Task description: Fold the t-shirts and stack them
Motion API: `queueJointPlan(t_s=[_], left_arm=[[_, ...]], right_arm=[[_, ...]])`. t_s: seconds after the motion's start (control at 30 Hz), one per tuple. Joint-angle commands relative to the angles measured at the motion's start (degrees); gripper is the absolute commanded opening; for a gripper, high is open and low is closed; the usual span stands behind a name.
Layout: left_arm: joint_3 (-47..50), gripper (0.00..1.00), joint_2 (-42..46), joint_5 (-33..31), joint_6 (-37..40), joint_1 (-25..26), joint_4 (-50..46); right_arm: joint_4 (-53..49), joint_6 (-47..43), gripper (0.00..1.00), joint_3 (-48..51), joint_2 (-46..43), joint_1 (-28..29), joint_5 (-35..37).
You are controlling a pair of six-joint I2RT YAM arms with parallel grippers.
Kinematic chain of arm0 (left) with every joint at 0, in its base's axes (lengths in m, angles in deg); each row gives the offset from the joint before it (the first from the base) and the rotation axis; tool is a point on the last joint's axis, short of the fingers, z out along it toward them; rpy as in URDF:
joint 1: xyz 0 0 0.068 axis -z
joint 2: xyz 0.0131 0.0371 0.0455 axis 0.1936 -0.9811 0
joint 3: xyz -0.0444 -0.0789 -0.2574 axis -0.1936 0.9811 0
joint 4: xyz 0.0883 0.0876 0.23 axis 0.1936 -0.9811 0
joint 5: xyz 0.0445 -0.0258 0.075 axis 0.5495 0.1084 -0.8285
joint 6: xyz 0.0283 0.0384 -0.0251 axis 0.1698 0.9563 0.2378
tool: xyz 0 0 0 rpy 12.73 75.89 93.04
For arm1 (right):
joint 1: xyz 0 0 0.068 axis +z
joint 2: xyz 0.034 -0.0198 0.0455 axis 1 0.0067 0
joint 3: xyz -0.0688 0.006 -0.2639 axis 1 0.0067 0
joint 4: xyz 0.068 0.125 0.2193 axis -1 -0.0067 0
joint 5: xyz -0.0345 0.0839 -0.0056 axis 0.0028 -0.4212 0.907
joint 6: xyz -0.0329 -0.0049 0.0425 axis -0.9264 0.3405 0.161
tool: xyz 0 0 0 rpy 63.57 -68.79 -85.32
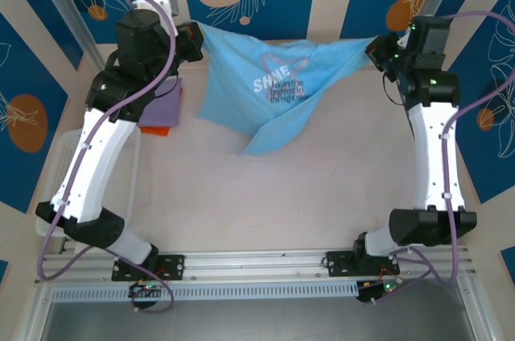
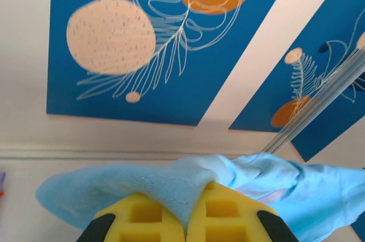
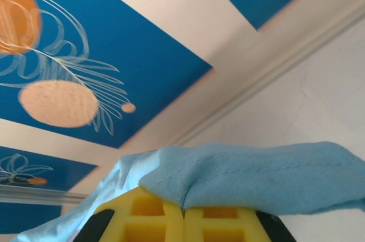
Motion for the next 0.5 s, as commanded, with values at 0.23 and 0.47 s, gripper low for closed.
queueJointPlan(t_s=[0.23,0.47], left_arm=[[-3.9,0.00,9.6,7.9,6.0,-0.5,13.9],[-4.4,0.00,8.3,5.9,6.6,-0.5,13.0]], right_arm=[[6.2,-5.6,0.00,-8.6,-8.5,0.0,-1.1],[10.5,-7.4,0.00,-3.8,-10.0,1.2,0.7]])
